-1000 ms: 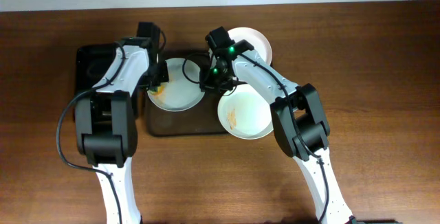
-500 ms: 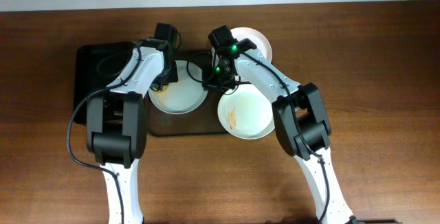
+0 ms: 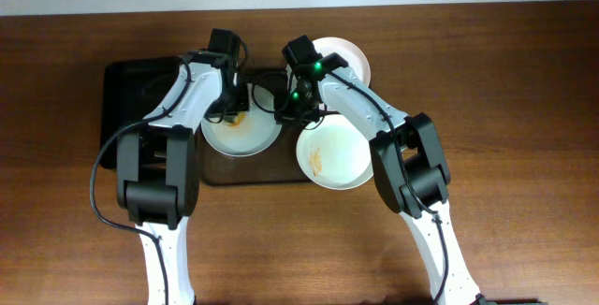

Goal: Clean dirty plates on tray and stack at the side
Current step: 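Scrub the left plate with the sponge in the left gripper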

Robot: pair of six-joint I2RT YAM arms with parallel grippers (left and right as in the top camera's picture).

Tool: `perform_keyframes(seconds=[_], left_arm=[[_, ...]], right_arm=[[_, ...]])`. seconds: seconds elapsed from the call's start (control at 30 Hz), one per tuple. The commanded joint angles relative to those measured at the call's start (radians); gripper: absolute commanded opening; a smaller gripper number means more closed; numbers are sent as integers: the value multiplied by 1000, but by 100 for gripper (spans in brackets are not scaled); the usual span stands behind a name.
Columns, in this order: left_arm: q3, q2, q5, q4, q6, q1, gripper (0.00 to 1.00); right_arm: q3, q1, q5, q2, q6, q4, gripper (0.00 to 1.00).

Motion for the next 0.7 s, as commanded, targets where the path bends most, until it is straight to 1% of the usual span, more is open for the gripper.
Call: perform_keyframes(seconds=[0.0, 0.03, 0.07, 0.1, 0.13, 0.17, 0.2, 0.23, 0.27, 0.33, 0.37, 0.43, 0.47, 0.5, 0.53, 0.57, 0.63, 0.67], left_arm=[[-16, 25, -372, -98, -144, 12, 1], [-16, 25, -359, -129, -142, 12, 1], [-16, 25, -223, -157, -34, 10, 1], [-16, 25, -24, -177, 87, 10, 1], [-16, 25, 127, -197, 171, 11, 1], [-16, 25, 314, -231, 286, 11, 1], [-16, 25, 427, -253, 356, 11, 1], [-16, 25, 512, -249, 408, 11, 1], [-16, 25, 533, -224, 412, 11, 1], [-16, 25, 530, -142, 394, 13, 1], [-16, 25, 496, -85, 332, 18, 1], [-16, 25, 262, 21, 103, 44, 1], [-16, 25, 128, 26, -7, 61, 1], [-16, 25, 28, 13, -72, 72, 1], [-16, 25, -53, -8, -108, 78, 1], [-16, 25, -115, -44, -111, 80, 1], [-16, 25, -121, -172, -109, 77, 1], [-16, 25, -96, -231, -70, 77, 1]], right_arm=[[-2, 1, 5, 25, -14, -5, 4], [-2, 1, 5, 25, -14, -5, 4], [-2, 1, 5, 25, -14, -5, 4], [-2, 1, 5, 25, -14, -5, 4], [-2, 1, 5, 25, -14, -5, 4], [-2, 1, 5, 25, -14, -5, 4], [-2, 1, 5, 25, -14, -5, 4], [-2, 1, 5, 25, -14, -5, 4], [-2, 1, 5, 25, -14, -5, 4], [-2, 1, 5, 25, -14, -6, 4], [-2, 1, 5, 25, -14, -6, 4], [-2, 1, 5, 25, -14, -6, 4], [-2, 1, 5, 25, -14, -6, 4], [-2, 1, 5, 25, -14, -6, 4], [-2, 1, 5, 25, -14, -5, 4], [-2, 1, 5, 25, -14, -5, 4], [-2, 1, 5, 25, -14, -6, 4], [-2, 1, 5, 25, -14, -5, 4]])
